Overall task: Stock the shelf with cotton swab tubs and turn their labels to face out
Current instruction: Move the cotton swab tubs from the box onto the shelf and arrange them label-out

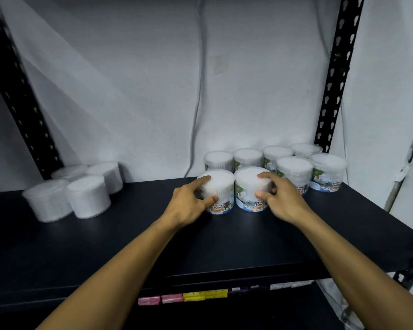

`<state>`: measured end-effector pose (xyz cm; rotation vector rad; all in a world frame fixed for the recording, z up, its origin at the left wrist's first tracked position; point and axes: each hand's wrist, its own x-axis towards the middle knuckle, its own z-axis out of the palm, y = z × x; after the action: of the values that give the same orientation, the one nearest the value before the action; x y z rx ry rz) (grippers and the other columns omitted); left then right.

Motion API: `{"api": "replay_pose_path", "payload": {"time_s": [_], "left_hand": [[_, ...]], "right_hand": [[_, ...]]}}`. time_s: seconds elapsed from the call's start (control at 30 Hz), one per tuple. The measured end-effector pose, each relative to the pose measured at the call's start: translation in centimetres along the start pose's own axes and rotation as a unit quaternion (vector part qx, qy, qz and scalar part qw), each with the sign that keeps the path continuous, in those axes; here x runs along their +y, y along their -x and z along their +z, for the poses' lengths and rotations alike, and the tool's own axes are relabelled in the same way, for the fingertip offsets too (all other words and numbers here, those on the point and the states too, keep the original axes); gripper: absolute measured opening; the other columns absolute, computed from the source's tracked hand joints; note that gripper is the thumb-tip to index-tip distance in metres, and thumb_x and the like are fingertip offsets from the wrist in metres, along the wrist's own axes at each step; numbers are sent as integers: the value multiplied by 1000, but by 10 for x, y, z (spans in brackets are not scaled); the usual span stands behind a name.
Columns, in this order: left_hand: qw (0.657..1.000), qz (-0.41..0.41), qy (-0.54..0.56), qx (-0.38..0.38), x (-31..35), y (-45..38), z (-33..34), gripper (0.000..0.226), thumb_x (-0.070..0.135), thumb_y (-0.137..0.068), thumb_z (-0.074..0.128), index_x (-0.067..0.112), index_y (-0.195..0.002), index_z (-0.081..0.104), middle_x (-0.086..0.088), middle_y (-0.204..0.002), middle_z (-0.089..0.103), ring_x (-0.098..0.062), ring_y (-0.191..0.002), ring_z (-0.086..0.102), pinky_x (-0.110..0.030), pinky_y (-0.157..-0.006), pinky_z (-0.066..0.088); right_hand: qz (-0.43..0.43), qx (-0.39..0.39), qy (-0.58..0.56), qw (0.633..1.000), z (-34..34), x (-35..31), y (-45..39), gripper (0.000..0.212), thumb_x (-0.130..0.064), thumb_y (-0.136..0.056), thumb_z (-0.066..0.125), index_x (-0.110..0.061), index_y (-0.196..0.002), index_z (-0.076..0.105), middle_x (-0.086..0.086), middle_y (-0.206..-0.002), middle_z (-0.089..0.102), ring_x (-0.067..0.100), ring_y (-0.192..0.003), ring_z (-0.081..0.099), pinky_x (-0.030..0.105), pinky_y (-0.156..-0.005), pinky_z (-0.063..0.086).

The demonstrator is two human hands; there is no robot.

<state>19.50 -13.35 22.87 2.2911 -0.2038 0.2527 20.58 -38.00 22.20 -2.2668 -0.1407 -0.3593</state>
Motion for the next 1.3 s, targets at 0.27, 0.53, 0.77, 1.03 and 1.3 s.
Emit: {"api": "replay_pose_path", "payload": {"time_s": [0.27,0.53,0.77,1.03,1.3], "left_hand": [[1000,-10,7,4,5,-30,14,65,38,-82,75,31,-142,49,-4,-129,61,-12,-113,60,-18,-96,42],[1000,-14,13,4,7,-37,18,66,37,-83,75,30,-143,48,-5,-132,60,-13,-116,59,-21,-98,42],[1000,-16,16,11,10,-38,21,66,35,-83,75,28,-142,49,-5,-131,60,-12,-115,59,-15,-94,38],[1000,-16,18,16,9,-39,23,66,35,-82,76,29,-142,49,-4,-130,61,-11,-113,60,-14,-93,40],[1000,-21,5,17,6,-39,25,68,39,-82,74,33,-144,45,-5,-131,61,-15,-113,61,-28,-103,46]], "right_hand": [[6,45,52,998,1,2,-22,44,-13,-87,63,-22,-129,54,7,-113,42,25,-112,47,26,-101,33],[5,50,105,993,2,2,-31,48,-10,-87,60,-18,-134,50,19,-117,48,36,-113,47,39,-102,39],[-2,64,107,992,3,0,-32,50,-4,-86,58,-15,-135,50,17,-120,39,34,-109,49,37,-101,42],[-3,52,112,992,2,-3,-32,53,1,-84,54,-14,-135,50,17,-120,38,35,-105,52,41,-99,44],[-6,35,121,992,2,-2,-30,51,-5,-89,54,-13,-139,44,17,-123,36,34,-113,46,42,-100,42]]}}
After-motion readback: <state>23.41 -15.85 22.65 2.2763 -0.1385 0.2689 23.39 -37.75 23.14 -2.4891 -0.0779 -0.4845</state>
